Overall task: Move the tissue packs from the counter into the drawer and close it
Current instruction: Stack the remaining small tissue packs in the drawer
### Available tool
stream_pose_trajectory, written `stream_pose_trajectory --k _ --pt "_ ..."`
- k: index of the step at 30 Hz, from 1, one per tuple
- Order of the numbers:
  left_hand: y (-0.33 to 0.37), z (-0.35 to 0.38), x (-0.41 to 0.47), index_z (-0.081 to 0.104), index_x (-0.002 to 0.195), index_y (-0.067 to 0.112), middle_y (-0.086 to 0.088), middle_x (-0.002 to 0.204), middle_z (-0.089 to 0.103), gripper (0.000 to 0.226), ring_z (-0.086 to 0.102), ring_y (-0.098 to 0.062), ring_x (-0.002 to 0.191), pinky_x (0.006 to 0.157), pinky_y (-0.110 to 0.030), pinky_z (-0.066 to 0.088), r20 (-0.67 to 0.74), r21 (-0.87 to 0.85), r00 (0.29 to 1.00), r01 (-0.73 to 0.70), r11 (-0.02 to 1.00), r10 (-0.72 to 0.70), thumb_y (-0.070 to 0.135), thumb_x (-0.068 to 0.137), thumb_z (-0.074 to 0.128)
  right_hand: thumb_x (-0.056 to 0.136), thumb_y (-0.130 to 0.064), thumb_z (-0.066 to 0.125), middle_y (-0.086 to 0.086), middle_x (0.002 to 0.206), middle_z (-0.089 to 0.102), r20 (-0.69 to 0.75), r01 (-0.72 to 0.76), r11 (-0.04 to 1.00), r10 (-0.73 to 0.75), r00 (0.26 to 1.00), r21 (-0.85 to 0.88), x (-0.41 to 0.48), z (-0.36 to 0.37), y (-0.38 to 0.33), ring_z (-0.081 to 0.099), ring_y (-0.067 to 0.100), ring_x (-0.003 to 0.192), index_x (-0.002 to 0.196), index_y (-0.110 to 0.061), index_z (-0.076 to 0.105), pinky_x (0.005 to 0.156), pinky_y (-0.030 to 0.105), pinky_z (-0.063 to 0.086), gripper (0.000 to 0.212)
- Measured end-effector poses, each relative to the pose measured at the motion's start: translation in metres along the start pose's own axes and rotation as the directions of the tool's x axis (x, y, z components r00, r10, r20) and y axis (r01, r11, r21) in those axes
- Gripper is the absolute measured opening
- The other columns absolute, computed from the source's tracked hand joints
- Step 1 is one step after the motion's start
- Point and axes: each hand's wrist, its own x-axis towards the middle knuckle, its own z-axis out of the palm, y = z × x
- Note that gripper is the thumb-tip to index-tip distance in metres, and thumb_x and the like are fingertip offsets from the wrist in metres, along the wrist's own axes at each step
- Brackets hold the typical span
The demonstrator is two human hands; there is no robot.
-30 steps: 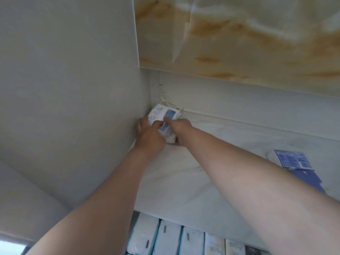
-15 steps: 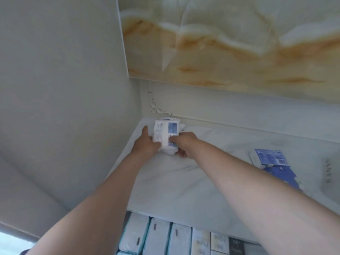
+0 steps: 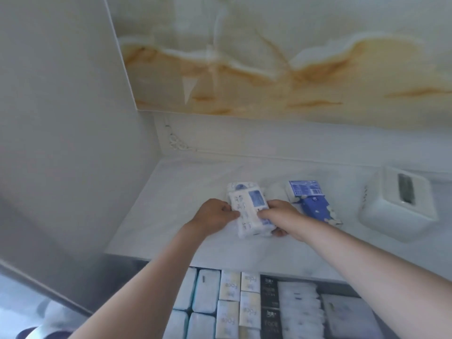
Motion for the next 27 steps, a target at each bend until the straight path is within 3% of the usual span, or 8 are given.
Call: stream_pose_trajectory --k 4,6,8,11,13,17,23,27 --pt "0.021 0.028 -0.024 0.053 0.066 0.012 -0.003 0.06 0.045 0.038 0.041 -0.015 0.054 0.05 -0.024 0.028 0.004 0.056 1.0 -0.016 0.998 0.016 0.038 0.09 0.065 0.089 -0.024 0.06 0.004 0.1 0.069 0.003 -0.011 0.998 0.011 1.0 -0.063 -0.029 -0.02 0.024 0.065 0.023 0.088 0.111 -0.025 0.064 0.068 0.032 0.053 0.022" --pt "0.025 0.037 -0.031 0.062 0.073 0.013 -0.001 0.07 0.058 0.033 0.052 -0.015 0.063 0.058 -0.024 0.038 -0.035 0.043 0.999 0.003 0.999 -0.001 0.041 0.09 0.066 0.09 -0.028 0.061 0.003 0.103 0.069 -0.008 0.019 0.991 -0.02 1.0 -0.134 -0.039 -0.027 0.032 0.067 0.023 0.094 0.11 -0.026 0.064 0.071 0.032 0.054 0.021" --pt "0.029 0.044 -0.037 0.068 0.099 0.013 0.001 0.1 0.066 0.03 0.06 -0.015 0.087 0.075 -0.026 0.046 -0.077 -0.03 0.996 0.033 0.999 -0.035 0.041 0.088 0.069 0.089 -0.033 0.064 0.003 0.107 0.067 -0.043 0.063 0.969 -0.076 0.996 -0.24 -0.045 -0.032 0.039 0.067 0.022 0.095 0.11 -0.026 0.065 0.074 0.032 0.054 0.023" --pt "0.031 0.047 -0.039 0.044 0.139 0.017 -0.003 0.132 0.051 0.068 0.055 -0.02 0.113 0.087 -0.029 0.046 -0.106 -0.213 0.988 0.086 0.973 -0.111 0.039 0.083 0.075 0.082 -0.041 0.068 0.006 0.125 0.048 -0.124 0.116 0.908 -0.179 0.976 -0.404 -0.045 -0.036 0.041 0.06 0.024 0.105 0.126 -0.025 0.057 0.081 0.034 0.052 0.048" --pt "0.033 0.048 -0.036 0.031 0.149 0.016 -0.007 0.137 0.05 0.085 0.055 -0.024 0.119 0.093 -0.032 0.046 -0.085 -0.347 0.982 0.128 0.929 -0.167 0.035 0.082 0.078 0.08 -0.04 0.069 0.005 0.129 0.045 -0.132 0.161 0.888 -0.238 0.962 -0.43 -0.043 -0.035 0.038 0.058 0.026 0.11 0.132 -0.026 0.052 0.089 0.038 0.052 0.056" --pt "0.041 0.052 -0.03 0.042 0.14 0.015 -0.003 0.114 0.065 0.068 0.062 -0.017 0.099 0.084 -0.029 0.046 -0.121 -0.337 0.98 0.107 0.936 -0.156 0.033 0.084 0.075 0.084 -0.041 0.07 0.001 0.139 0.049 -0.094 0.198 0.89 -0.258 0.962 -0.411 -0.04 -0.03 0.036 0.055 0.023 0.12 0.145 -0.029 0.039 0.096 0.038 0.048 0.07" --pt "0.049 0.053 -0.028 0.062 0.112 0.017 0.002 0.104 0.07 0.035 0.066 -0.012 0.089 0.075 -0.03 0.055 -0.151 -0.222 0.985 0.053 0.974 -0.087 0.033 0.083 0.074 0.086 -0.036 0.073 -0.001 0.13 0.055 -0.094 0.283 0.906 -0.326 0.941 -0.316 -0.045 -0.024 0.027 0.052 0.012 0.095 0.154 -0.025 0.02 0.06 0.015 0.032 0.086" --pt "0.058 0.046 -0.042 0.058 0.111 0.015 -0.002 0.107 0.067 0.03 0.065 -0.012 0.09 0.065 -0.021 0.051 -0.095 -0.317 0.995 0.004 0.948 -0.036 0.021 0.087 0.073 0.078 -0.034 0.081 -0.001 0.144 0.045 -0.1 0.292 0.931 -0.319 0.942 -0.22 -0.055 -0.027 0.026 0.053 0.017 0.116 0.154 -0.029 0.016 0.082 0.023 0.039 0.1"
